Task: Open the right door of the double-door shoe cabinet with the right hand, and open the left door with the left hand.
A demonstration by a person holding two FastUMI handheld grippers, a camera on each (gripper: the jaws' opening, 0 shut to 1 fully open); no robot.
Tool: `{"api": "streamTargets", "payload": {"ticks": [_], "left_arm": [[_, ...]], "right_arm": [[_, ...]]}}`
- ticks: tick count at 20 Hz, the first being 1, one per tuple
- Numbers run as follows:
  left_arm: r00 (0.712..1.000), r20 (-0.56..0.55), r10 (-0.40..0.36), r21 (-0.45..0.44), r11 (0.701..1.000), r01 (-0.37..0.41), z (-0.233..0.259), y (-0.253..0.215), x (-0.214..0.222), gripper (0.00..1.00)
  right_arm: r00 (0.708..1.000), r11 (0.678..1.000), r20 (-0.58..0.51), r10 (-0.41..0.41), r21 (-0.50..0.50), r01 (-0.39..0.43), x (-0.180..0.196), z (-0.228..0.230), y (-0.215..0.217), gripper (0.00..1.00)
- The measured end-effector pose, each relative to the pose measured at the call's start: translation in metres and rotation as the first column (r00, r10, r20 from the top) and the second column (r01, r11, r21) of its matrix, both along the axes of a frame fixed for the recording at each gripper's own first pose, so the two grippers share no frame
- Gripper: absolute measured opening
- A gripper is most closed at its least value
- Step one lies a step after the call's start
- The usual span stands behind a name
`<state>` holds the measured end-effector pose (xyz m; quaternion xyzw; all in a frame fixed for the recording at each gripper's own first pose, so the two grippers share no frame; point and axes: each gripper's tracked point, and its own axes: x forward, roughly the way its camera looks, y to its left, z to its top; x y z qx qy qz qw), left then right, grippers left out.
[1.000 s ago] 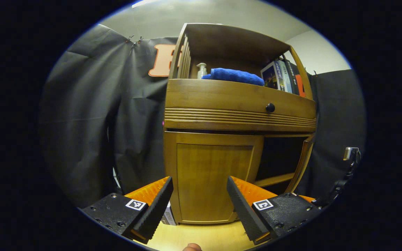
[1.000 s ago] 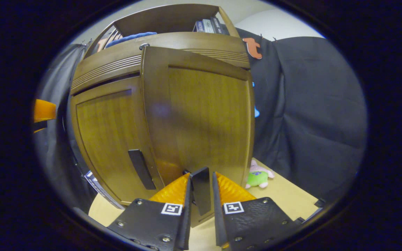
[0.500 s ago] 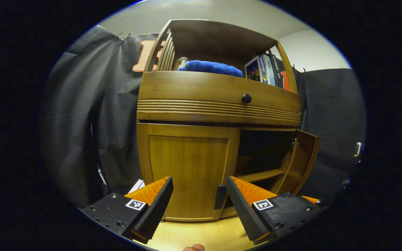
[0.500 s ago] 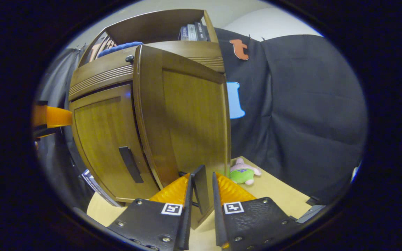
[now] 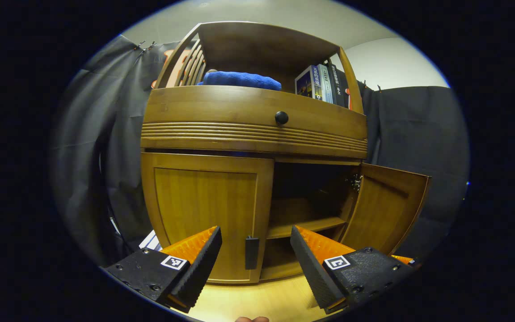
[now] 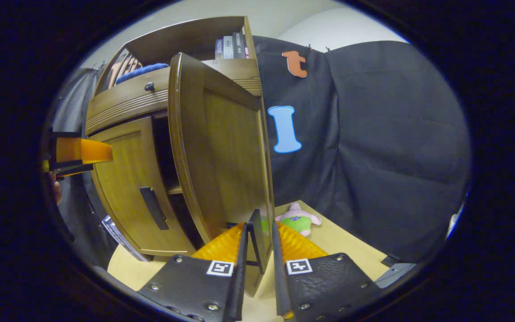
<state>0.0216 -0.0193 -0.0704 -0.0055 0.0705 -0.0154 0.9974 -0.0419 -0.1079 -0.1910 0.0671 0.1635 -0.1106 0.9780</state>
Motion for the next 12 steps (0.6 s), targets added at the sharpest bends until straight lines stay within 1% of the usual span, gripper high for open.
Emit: {"api": "streamTargets", "payload": {"ticks": [1,2,4,5,6,10,11,12], "left_arm": [[1.0,-0.003,-0.006,-0.002,1.0,0.006,-0.001,-0.006,0.002,0.92],[1.0,-0.005,-0.009,-0.002,1.0,0.008,-0.002,-0.011,0.004,0.96],[1.0,-0.006,-0.01,0.005,1.0,0.01,-0.003,-0.018,0.008,0.96],[1.0,-0.007,-0.009,0.009,1.0,0.009,-0.005,-0.021,0.009,0.92],[1.0,-0.006,-0.008,0.013,1.0,0.008,-0.005,-0.024,0.011,0.96],[1.0,-0.009,0.004,0.026,1.0,-0.004,-0.011,-0.031,0.019,0.96],[1.0,-0.012,0.011,0.028,1.0,-0.011,-0.013,-0.032,0.021,0.96],[1.0,-0.015,0.019,0.03,0.999,-0.018,-0.015,-0.03,0.024,0.92]], "right_arm": [[1.0,1.0,-0.002,0.008,-0.003,-0.008,-0.001,0.0,-0.004,0.29],[1.0,1.0,-0.002,0.015,-0.009,-0.015,-0.002,0.0,-0.008,0.28],[1.0,1.0,-0.004,0.021,-0.016,-0.021,-0.003,0.002,-0.018,0.28],[1.0,1.0,-0.002,0.024,-0.017,-0.024,-0.003,0.002,-0.024,0.28],[1.0,0.999,-0.001,0.026,-0.019,-0.026,-0.004,0.002,-0.03,0.28],[0.999,0.999,0.001,0.041,-0.019,-0.04,-0.004,0.004,-0.053,0.28],[0.999,0.999,0.001,0.033,-0.028,-0.033,-0.006,0.005,-0.062,0.28],[0.999,0.998,-0.003,0.041,-0.037,-0.041,-0.006,0.005,-0.064,0.21]]}}
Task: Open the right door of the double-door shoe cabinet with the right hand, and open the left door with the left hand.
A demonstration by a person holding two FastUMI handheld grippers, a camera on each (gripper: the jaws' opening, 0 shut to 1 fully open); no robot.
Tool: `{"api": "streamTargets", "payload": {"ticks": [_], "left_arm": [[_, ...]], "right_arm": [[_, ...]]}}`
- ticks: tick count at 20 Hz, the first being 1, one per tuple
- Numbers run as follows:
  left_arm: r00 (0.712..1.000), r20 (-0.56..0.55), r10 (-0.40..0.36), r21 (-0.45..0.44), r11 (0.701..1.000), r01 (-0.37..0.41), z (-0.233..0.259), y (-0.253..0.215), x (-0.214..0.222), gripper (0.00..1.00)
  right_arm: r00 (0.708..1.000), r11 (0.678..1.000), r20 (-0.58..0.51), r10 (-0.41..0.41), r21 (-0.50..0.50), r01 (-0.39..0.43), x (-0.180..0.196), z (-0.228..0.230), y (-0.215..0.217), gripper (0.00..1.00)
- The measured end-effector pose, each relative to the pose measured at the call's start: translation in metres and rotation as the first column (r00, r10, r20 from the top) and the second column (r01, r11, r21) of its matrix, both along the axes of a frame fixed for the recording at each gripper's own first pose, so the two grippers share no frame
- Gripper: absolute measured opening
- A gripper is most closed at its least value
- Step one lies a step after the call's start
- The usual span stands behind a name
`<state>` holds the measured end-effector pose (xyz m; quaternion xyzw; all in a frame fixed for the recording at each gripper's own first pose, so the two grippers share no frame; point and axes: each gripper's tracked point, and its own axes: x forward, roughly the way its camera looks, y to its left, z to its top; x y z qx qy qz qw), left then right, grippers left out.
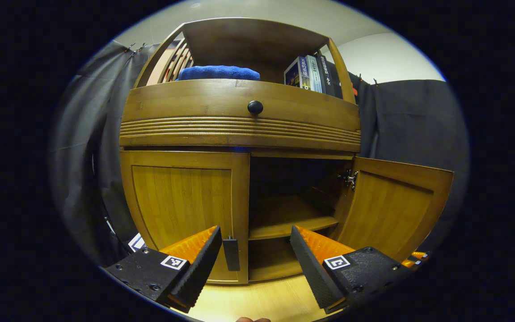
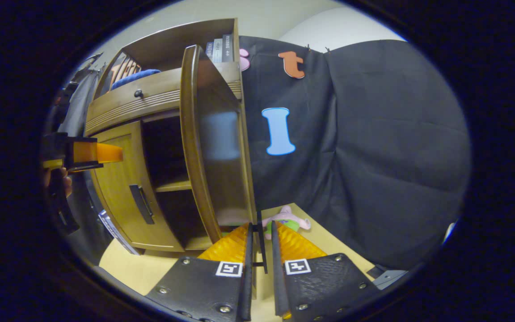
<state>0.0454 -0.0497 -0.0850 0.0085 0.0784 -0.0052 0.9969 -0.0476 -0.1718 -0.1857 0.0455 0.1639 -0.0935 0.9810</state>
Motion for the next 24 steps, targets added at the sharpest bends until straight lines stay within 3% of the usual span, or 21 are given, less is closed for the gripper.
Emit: {"api": "streamTargets", "payload": {"ticks": [1,4,7,8,9,12,15,16,17,18,20,22,24], "left_arm": [[1.0,-0.003,0.008,0.002,1.0,-0.008,-0.002,0.001,0.003,0.96],[0.999,-0.009,0.049,0.022,0.999,-0.049,-0.007,0.01,0.01,0.92],[0.995,-0.001,0.098,0.047,0.994,-0.098,-0.014,0.026,0.02,0.96],[0.994,0.004,0.11,0.043,0.993,-0.11,-0.016,0.031,0.024,0.92],[0.993,0.003,0.118,0.032,0.992,-0.118,-0.021,0.035,0.028,0.96],[0.988,-0.028,0.15,-0.004,0.989,-0.151,-0.04,0.047,0.044,0.92],[0.977,-0.056,0.204,0.014,0.979,-0.203,-0.061,0.06,0.06,0.96],[0.977,-0.058,0.207,0.028,0.978,-0.206,-0.065,0.062,0.066,0.91],[0.979,-0.063,0.194,0.034,0.981,-0.192,-0.071,0.06,0.072,0.93],[0.981,-0.068,0.184,0.039,0.983,-0.182,-0.078,0.058,0.077,0.87],[0.976,-0.077,0.203,0.043,0.979,-0.2,-0.091,0.062,0.084,0.77],[0.969,-0.098,0.225,0.05,0.974,-0.221,-0.104,0.069,0.087,0.74],[0.966,-0.087,0.244,0.056,0.969,-0.24,-0.107,0.069,0.097,0.6]], "right_arm": [[1.0,1.0,0.002,0.007,-0.004,-0.007,0.0,0.001,-0.003,0.21],[1.0,1.0,0.004,0.027,0.01,-0.027,0.002,0.0,-0.012,0.21],[1.0,1.0,-0.007,0.024,0.007,-0.024,0.003,-0.003,-0.031,0.21],[1.0,1.0,-0.01,0.029,0.005,-0.029,0.003,-0.003,-0.035,0.21],[0.999,0.999,-0.011,0.036,0.004,-0.036,0.005,-0.003,-0.038,0.21],[0.999,0.999,-0.013,0.047,0.01,-0.047,0.006,-0.003,-0.046,0.21],[0.998,0.998,-0.017,0.052,0.028,-0.052,0.009,-0.006,-0.049,0.21],[0.998,0.998,-0.02,0.058,0.03,-0.058,0.009,-0.007,-0.055,0.21],[0.998,0.997,-0.024,0.065,0.032,-0.064,0.009,-0.007,-0.058,0.21],[0.997,0.997,-0.026,0.07,0.036,-0.069,0.009,-0.007,-0.059,0.21],[0.997,0.996,-0.032,0.077,0.045,-0.076,0.011,-0.007,-0.064,0.22],[0.997,0.997,-0.041,0.071,0.044,-0.069,0.01,-0.008,-0.07,0.22],[0.997,0.997,-0.041,0.061,0.057,-0.058,0.006,-0.006,-0.082,0.21]]}}
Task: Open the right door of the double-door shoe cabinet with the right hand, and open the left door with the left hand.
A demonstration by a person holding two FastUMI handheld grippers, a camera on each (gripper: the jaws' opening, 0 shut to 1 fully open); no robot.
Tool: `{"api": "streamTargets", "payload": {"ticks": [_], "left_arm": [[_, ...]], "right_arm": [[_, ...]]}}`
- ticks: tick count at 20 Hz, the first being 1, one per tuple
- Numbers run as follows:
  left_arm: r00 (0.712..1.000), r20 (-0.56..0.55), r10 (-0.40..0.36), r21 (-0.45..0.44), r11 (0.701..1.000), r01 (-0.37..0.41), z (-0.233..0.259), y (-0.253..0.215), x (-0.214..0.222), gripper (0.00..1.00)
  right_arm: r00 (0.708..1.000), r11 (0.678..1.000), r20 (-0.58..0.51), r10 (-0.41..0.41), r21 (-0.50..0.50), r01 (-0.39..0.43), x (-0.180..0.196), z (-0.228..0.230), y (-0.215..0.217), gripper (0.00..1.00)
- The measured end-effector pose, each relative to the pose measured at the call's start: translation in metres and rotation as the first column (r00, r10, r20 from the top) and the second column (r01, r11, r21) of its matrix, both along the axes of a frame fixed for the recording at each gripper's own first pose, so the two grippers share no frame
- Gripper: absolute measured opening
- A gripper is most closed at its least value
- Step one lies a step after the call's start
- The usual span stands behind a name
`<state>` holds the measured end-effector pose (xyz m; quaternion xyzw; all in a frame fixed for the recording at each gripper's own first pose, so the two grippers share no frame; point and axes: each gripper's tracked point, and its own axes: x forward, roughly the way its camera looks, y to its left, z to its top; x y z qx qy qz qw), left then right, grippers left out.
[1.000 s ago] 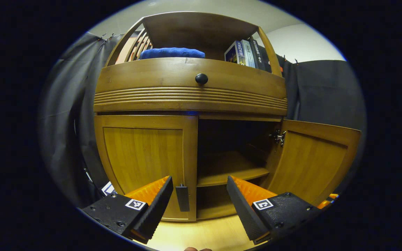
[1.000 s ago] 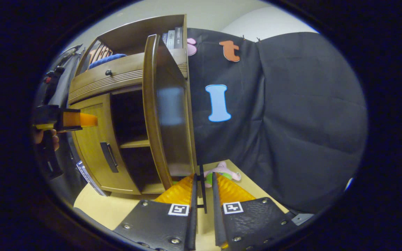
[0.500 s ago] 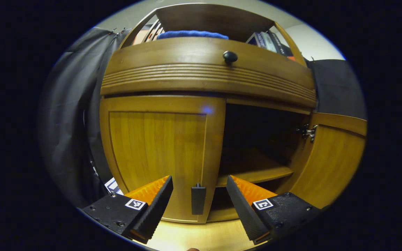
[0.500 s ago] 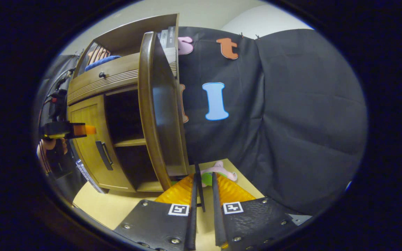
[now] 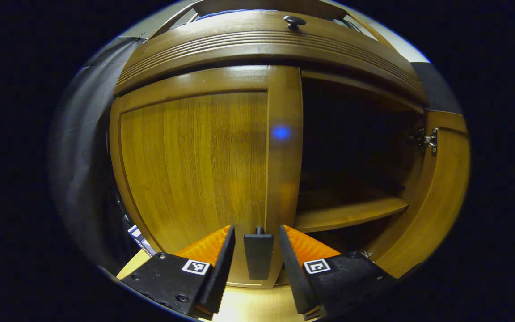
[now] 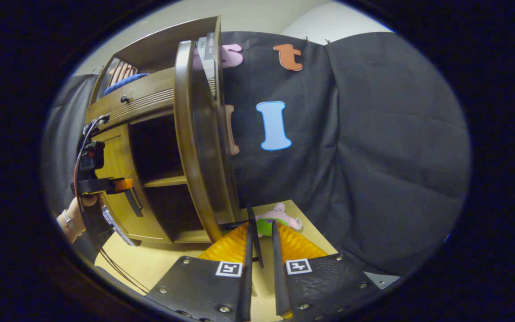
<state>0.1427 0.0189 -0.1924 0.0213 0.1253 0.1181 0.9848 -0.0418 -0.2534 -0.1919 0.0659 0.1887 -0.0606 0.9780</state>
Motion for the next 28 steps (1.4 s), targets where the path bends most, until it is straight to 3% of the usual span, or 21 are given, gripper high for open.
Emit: {"api": "streamTargets", "payload": {"ticks": [4,5,15,21,25,28], "left_arm": [[1.0,0.002,0.003,-0.002,1.0,-0.003,-0.004,-0.003,0.004,0.46],[1.0,0.004,0.005,0.003,1.0,-0.005,-0.004,-0.001,0.005,0.35],[0.999,0.046,0.02,-0.017,1.0,-0.02,0.0,-0.002,-0.033,0.31],[0.999,0.054,0.009,-0.038,0.999,-0.006,0.003,0.004,-0.078,0.31],[0.997,0.078,0.009,-0.056,0.998,-0.005,0.006,0.011,-0.106,0.34],[0.998,0.07,-0.011,-0.042,0.999,0.014,0.007,0.017,-0.122,0.31]], "right_arm": [[1.0,0.998,-0.005,-0.01,0.055,0.01,-0.011,-0.003,-0.009,0.21],[1.0,0.999,-0.002,-0.016,0.05,0.016,-0.012,-0.001,-0.012,0.21],[0.996,0.999,0.082,-0.043,0.036,0.04,-0.031,0.049,-0.014,0.21],[0.99,0.999,0.14,0.015,-0.047,-0.009,-0.043,0.083,0.019,0.21],[0.986,0.997,0.155,0.056,-0.059,-0.047,-0.044,0.088,0.045,0.21],[0.984,0.997,0.161,0.071,-0.043,-0.065,-0.039,0.092,0.058,0.22]]}}
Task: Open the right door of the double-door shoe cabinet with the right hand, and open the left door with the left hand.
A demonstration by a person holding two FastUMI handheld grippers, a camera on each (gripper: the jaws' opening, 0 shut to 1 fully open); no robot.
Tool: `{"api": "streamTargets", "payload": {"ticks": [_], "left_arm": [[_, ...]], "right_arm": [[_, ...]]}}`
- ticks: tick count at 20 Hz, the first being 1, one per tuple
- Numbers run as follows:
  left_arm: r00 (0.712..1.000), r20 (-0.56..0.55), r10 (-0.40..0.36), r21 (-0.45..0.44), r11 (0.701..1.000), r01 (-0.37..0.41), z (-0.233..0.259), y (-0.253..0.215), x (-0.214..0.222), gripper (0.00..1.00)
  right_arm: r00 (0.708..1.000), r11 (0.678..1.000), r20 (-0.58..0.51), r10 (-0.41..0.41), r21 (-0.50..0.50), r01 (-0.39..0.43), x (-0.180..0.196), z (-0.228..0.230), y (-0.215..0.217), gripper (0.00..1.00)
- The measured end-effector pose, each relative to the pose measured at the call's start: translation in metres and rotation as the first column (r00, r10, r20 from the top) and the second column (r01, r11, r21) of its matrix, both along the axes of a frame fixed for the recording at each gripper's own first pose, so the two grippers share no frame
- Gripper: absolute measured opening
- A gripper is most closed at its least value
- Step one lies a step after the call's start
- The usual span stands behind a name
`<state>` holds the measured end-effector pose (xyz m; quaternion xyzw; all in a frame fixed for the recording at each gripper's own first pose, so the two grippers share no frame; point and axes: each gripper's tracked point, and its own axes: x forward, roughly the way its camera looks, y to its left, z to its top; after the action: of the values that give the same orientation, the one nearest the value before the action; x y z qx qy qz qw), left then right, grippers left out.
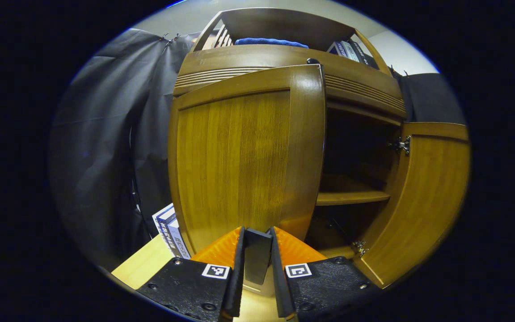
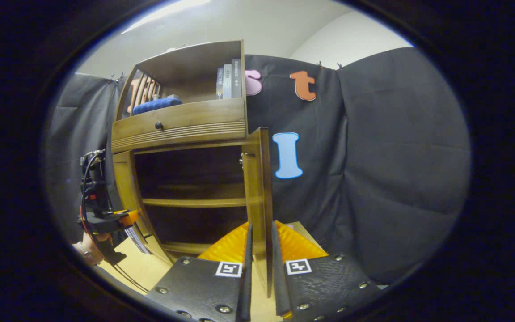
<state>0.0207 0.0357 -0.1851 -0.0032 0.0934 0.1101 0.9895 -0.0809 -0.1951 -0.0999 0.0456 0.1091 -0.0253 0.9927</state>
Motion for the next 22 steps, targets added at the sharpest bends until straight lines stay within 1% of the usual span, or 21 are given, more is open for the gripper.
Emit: {"api": "streamTargets", "payload": {"ticks": [2,5,9,14,18,20,22], "left_arm": [[1.0,-0.005,-0.013,-0.033,0.999,0.013,0.002,0.003,-0.008,0.31],[0.999,-0.014,-0.039,-0.075,0.996,0.038,0.003,0.005,-0.013,0.31],[0.998,-0.017,-0.068,-0.104,0.992,0.065,0.009,0.006,-0.02,0.31],[0.999,-0.009,-0.053,-0.158,0.986,0.051,0.018,0.011,-0.019,0.32],[0.999,-0.013,-0.035,-0.16,0.987,0.033,0.021,0.014,-0.021,0.32],[1.0,-0.015,-0.025,-0.168,0.985,0.022,0.023,0.017,-0.021,0.32],[1.0,-0.016,-0.005,-0.199,0.98,0.002,0.025,0.019,-0.023,0.32]], "right_arm": [[1.0,1.0,0.01,0.013,0.014,-0.013,0.005,0.005,0.011,0.21],[0.999,0.999,0.004,0.047,0.009,-0.047,0.011,0.002,0.029,0.22],[0.995,0.995,0.0,0.1,0.014,-0.1,0.021,-0.002,0.056,0.21],[0.981,0.982,-0.032,0.189,0.027,-0.188,0.037,-0.015,0.091,0.21],[0.964,0.964,-0.033,0.265,0.033,-0.264,0.046,-0.017,0.119,0.21],[0.956,0.957,-0.037,0.29,0.039,-0.288,0.05,-0.019,0.13,0.21],[0.95,0.95,-0.042,0.31,0.046,-0.308,0.054,-0.021,0.139,0.21]]}}
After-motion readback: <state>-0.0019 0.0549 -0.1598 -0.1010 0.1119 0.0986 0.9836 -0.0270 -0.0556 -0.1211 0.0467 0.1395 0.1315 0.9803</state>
